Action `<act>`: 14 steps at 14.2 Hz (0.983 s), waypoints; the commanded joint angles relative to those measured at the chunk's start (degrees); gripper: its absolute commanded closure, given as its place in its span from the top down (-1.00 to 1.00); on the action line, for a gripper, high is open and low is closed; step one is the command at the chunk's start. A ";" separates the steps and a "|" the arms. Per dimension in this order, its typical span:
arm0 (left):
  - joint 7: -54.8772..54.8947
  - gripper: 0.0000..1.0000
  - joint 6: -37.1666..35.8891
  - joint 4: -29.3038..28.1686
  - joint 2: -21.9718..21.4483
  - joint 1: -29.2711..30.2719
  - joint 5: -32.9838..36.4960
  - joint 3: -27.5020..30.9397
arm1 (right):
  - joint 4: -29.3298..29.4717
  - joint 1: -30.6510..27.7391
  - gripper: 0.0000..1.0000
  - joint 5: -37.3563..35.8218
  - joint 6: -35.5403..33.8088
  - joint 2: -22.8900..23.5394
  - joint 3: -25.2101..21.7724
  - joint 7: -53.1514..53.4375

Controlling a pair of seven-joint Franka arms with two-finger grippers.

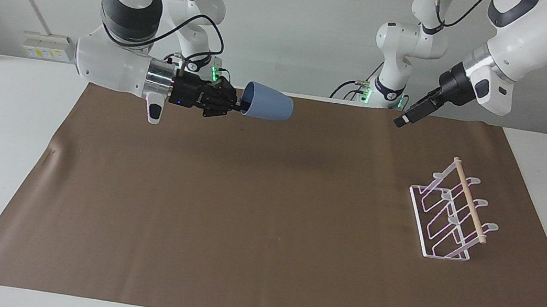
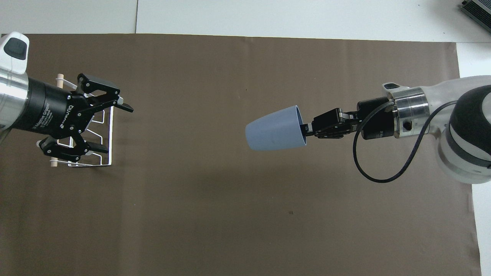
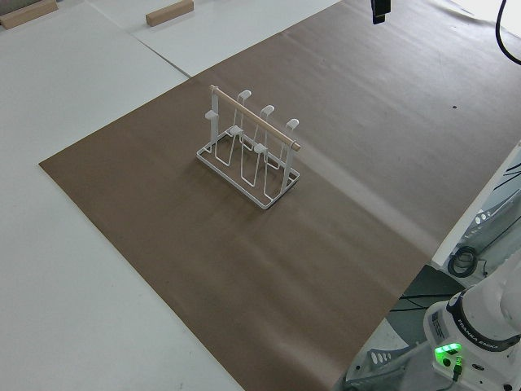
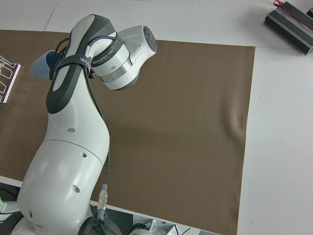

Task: Hang cup on cup holder
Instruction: 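Lift the cup with the right gripper while the left gripper approaches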

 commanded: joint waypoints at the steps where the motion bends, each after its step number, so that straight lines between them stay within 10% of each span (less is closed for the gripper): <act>1: -14.66 1.00 3.77 0.61 0.37 -0.37 -3.39 -1.81 | -6.25 -0.32 -1.00 9.26 5.90 -2.90 0.48 0.57; 5: -32.77 1.00 10.97 -0.45 0.55 -2.30 -6.55 -3.67 | -7.24 4.86 -1.00 20.00 15.23 -3.17 0.48 1.18; 14: -46.35 1.00 16.43 3.85 8.71 -6.78 -10.87 -5.95 | -7.85 7.86 -1.00 20.37 16.13 -3.52 0.48 0.04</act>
